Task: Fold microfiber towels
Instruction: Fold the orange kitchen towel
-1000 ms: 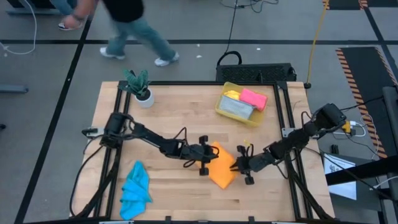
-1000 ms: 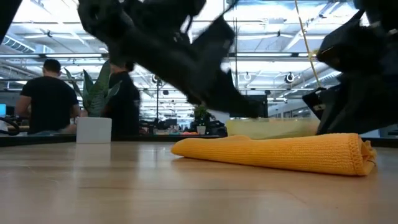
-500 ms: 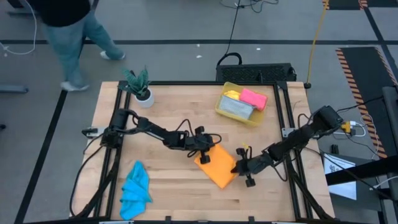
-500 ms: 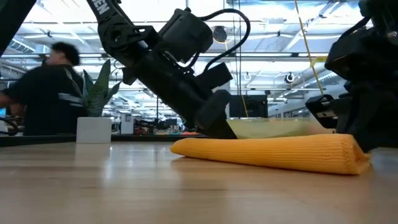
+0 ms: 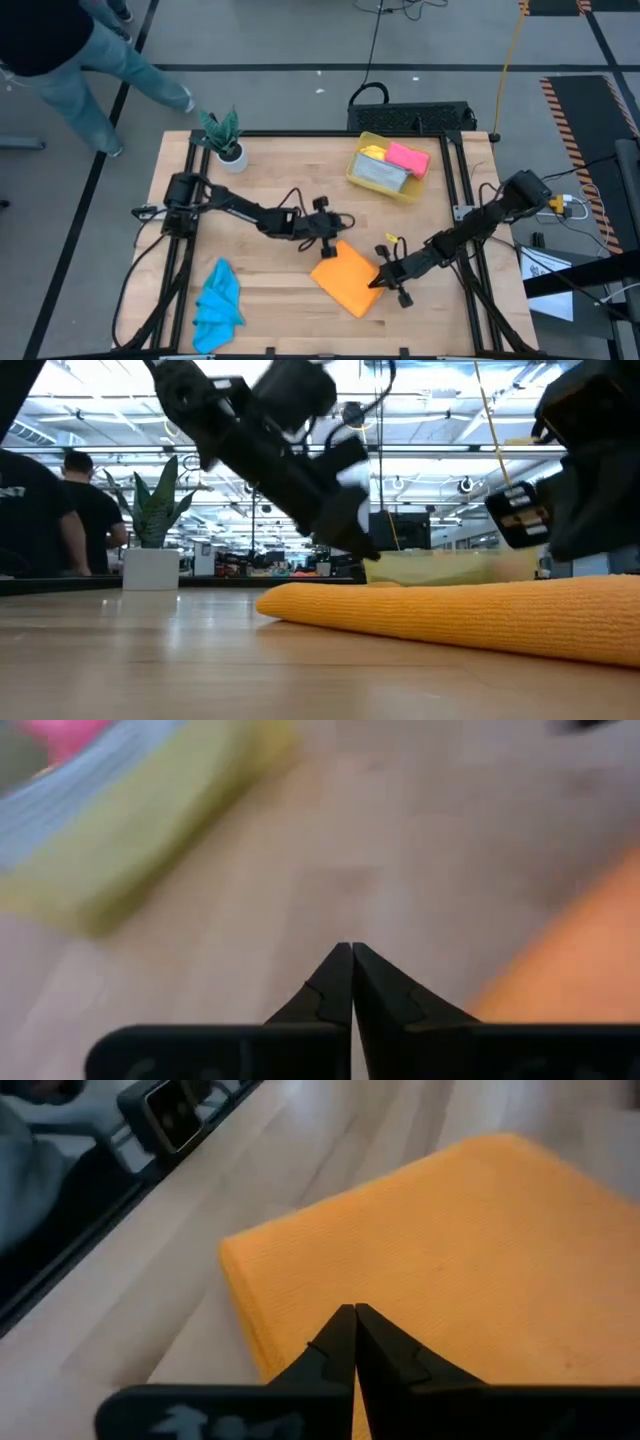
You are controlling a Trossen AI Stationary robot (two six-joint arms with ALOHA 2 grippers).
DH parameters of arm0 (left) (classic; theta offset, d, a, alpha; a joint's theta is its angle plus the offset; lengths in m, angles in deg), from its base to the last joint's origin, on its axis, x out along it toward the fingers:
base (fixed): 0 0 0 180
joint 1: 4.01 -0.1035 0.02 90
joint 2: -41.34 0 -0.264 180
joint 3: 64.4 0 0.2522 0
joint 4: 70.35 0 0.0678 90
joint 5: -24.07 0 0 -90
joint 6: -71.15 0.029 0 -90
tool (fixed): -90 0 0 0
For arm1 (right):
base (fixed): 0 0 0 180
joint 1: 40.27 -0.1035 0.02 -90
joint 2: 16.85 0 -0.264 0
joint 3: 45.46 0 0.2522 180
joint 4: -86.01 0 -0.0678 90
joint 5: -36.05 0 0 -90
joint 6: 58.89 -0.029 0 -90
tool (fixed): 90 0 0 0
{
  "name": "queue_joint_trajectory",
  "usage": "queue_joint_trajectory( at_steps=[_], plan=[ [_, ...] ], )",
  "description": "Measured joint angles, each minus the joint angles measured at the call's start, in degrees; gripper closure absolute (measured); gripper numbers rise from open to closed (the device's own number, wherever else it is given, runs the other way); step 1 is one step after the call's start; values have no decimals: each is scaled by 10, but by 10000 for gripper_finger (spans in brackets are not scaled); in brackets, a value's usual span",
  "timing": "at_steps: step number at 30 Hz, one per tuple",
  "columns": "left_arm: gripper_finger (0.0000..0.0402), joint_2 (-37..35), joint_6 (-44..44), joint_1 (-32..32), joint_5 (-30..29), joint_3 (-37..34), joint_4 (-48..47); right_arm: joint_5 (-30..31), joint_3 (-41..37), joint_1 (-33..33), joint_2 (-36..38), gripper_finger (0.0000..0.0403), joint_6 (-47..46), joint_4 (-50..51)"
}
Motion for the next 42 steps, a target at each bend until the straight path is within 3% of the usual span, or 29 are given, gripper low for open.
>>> queue_joint_trajectory(
  at_steps=[7, 12, 17, 22, 28, 31, 36, 42],
  plan=[
    [395, 8, 6, 53, 102, 0, 29, 10, 0, -1, 5, 403, -9, 46],
    [391, 55, -4, 63, 82, 0, 40, 12, 0, -1, 5, 403, -34, 102],
    [395, 73, 0, 42, 13, 2, 34, 17, 1, -4, 5, 403, -34, 114],
    [384, 69, 57, 5, -5, 0, 38, 8, 1, -12, 5, 403, -37, 118],
    [398, 60, 105, -11, 4, 1, 49, 11, 0, -26, 5, 403, -13, 110],
    [390, 41, 99, 0, 29, 2, 45, 49, 0, -32, 5, 403, 26, 77],
    [382, 10, 103, 41, 39, 9, 48, 171, 1, -16, 5, 403, 46, 18],
    [398, -6, 64, 77, 42, 10, -26, 178, 0, 35, 1, 403, 2, 89]
  ],
)
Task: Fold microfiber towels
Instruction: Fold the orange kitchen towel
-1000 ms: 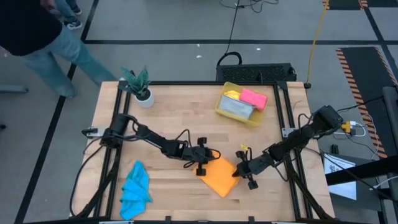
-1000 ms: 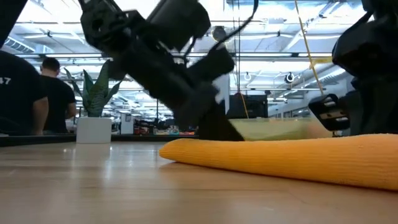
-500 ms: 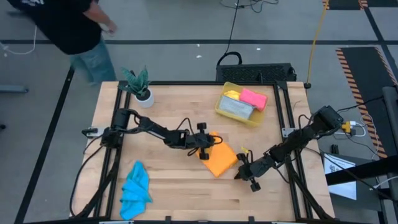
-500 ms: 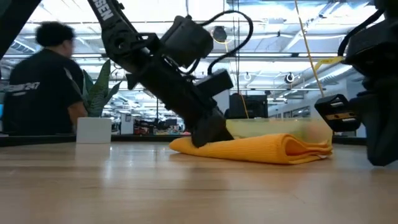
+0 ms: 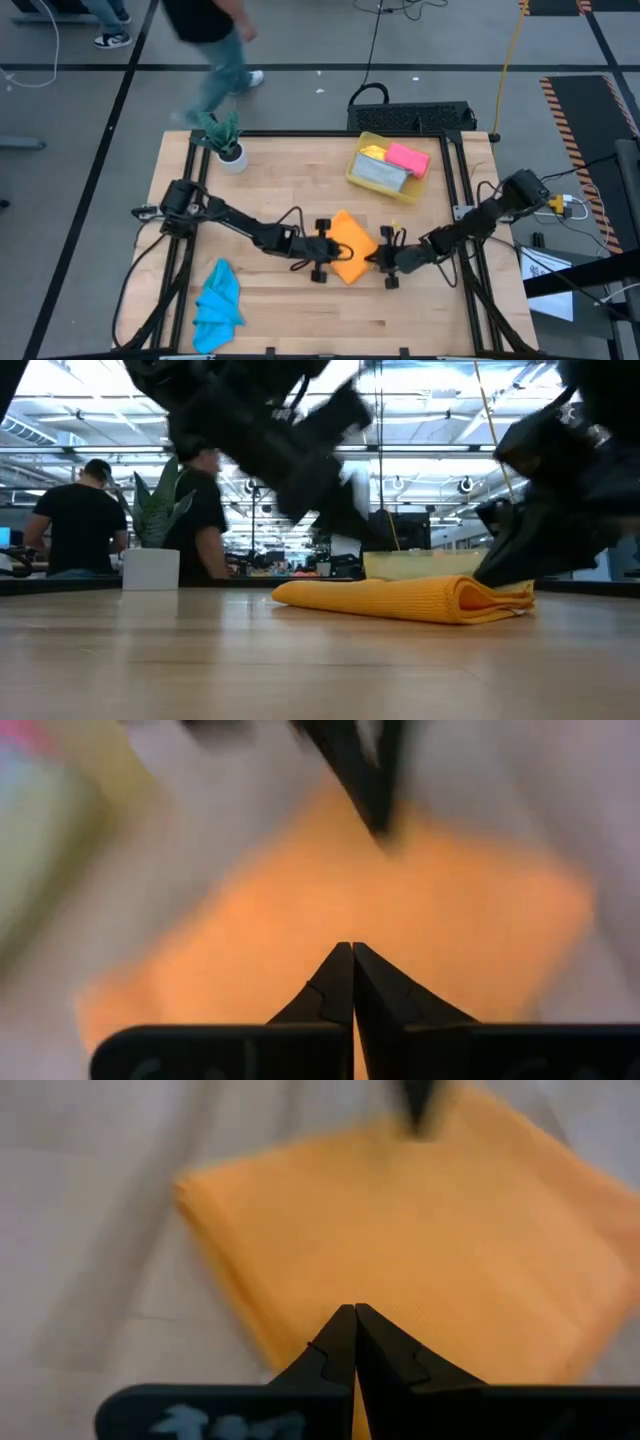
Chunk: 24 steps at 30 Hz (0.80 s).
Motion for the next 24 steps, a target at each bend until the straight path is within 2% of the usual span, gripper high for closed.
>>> queue_joint_trajectory(
  at_steps=[3, 5, 7, 11, 15, 19, 22, 24],
  plan=[
    [391, 10, -35, 6, -16, -1, -68, -2, -1, 13, -11, 403, -11, 14],
    [385, 17, -53, 3, -47, -1, -102, -26, 0, 15, -20, 403, -13, 13],
    [382, 27, -57, -1, -77, 0, -105, -71, 1, 13, -18, 403, -23, 18],
    [388, 31, -12, -10, -80, 1, -102, -124, 1, -4, -18, 403, -64, 5],
    [398, 15, 21, -13, -107, -1, -108, -128, 0, -24, -9, 403, -64, -6],
    [386, -19, 33, -8, -111, 0, -99, -131, 0, -35, 21, 403, -63, -14],
    [384, -20, 31, -4, -82, 1, -73, -108, 0, -40, 32, 403, -49, -27],
    [390, -18, 29, -3, -52, 0, -59, -59, 0, -38, 32, 403, -47, -32]
  ],
)
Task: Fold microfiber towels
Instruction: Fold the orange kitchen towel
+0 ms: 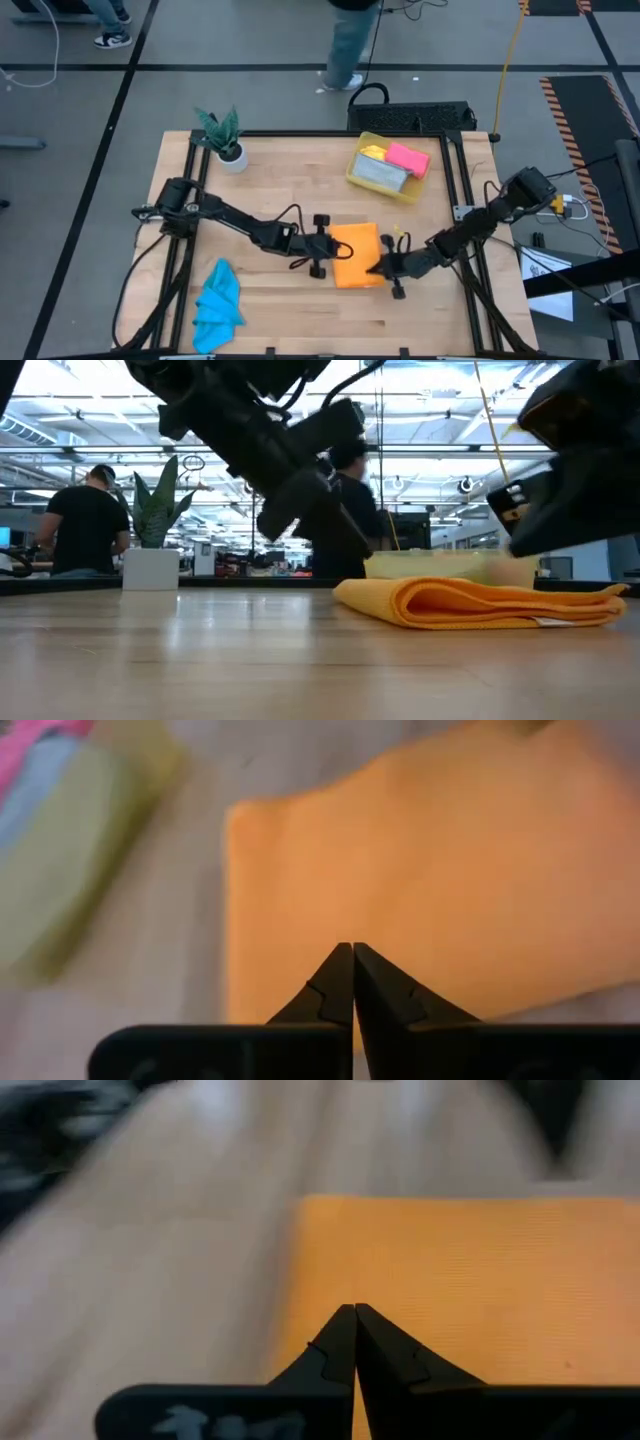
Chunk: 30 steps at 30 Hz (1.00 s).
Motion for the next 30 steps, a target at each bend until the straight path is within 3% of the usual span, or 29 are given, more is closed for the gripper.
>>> queue_joint_trajectory(
  at_steps=[3, 7, 12, 16, 21, 30],
  plan=[
    [398, 16, -14, 0, 65, 1, 24, 69, 0, 16, -7, 403, -10, 8],
    [387, 42, -22, 3, 114, -1, 47, 89, 0, 48, -17, 403, -46, 42],
    [382, 60, -20, 11, 111, 2, 25, 89, 0, 78, -26, 403, -139, 111],
    [396, 53, -9, 18, 72, 2, -5, 90, 0, 72, -18, 403, -152, 130],
    [388, 31, 13, 22, 56, -1, -28, 89, 0, 56, 5, 403, -132, 126],
    [381, 16, 44, 55, 71, 0, 12, 77, 0, 11, 29, 403, -31, 91]
  ],
)
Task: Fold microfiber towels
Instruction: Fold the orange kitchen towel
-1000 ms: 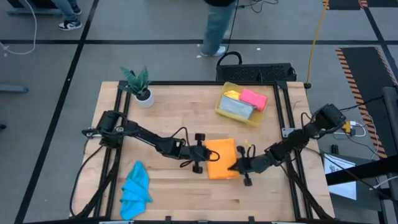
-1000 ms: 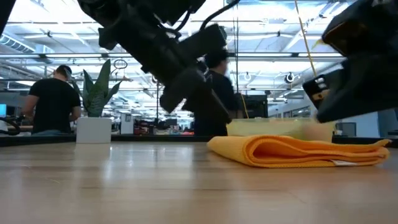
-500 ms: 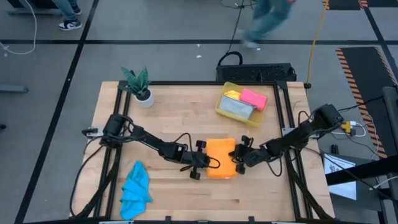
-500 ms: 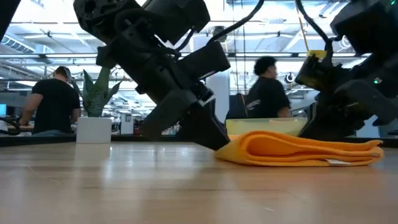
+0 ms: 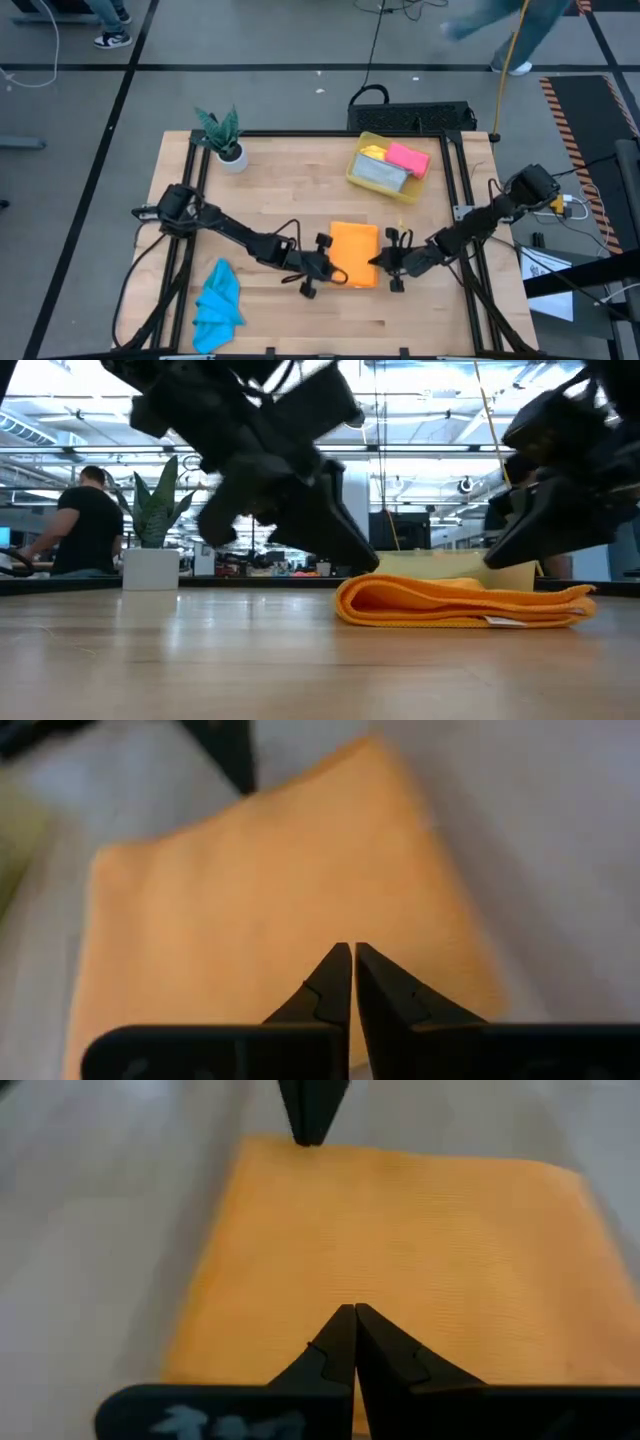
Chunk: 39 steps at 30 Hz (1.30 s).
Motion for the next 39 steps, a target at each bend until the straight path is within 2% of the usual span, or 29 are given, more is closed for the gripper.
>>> queue_joint_trajectory(
  at_steps=[3, 7, 9, 16, 21, 27, 39],
  plan=[
    [384, 0, 55, 20, 22, 0, 1, -16, 0, -13, -1, 402, 18, -20],
    [361, 0, 125, 45, 7, 0, 6, -18, 0, -17, -1, 387, 20, -32],
    [333, 0, 144, 52, 6, 0, 3, -18, 0, -17, -1, 375, 22, -32],
    [217, 0, 132, 55, 3, 0, -13, -18, 0, -16, -1, 342, 23, -35],
    [175, 8, 140, 48, -6, 0, -39, -17, 0, -16, -1, 337, 23, -35],
    [189, 26, 149, 36, -14, 2, -23, -17, 0, -16, -1, 338, 23, -32],
    [284, 32, 157, 29, -2, 1, -1, -19, -7, -19, -1, 339, 53, -32]
  ],
)
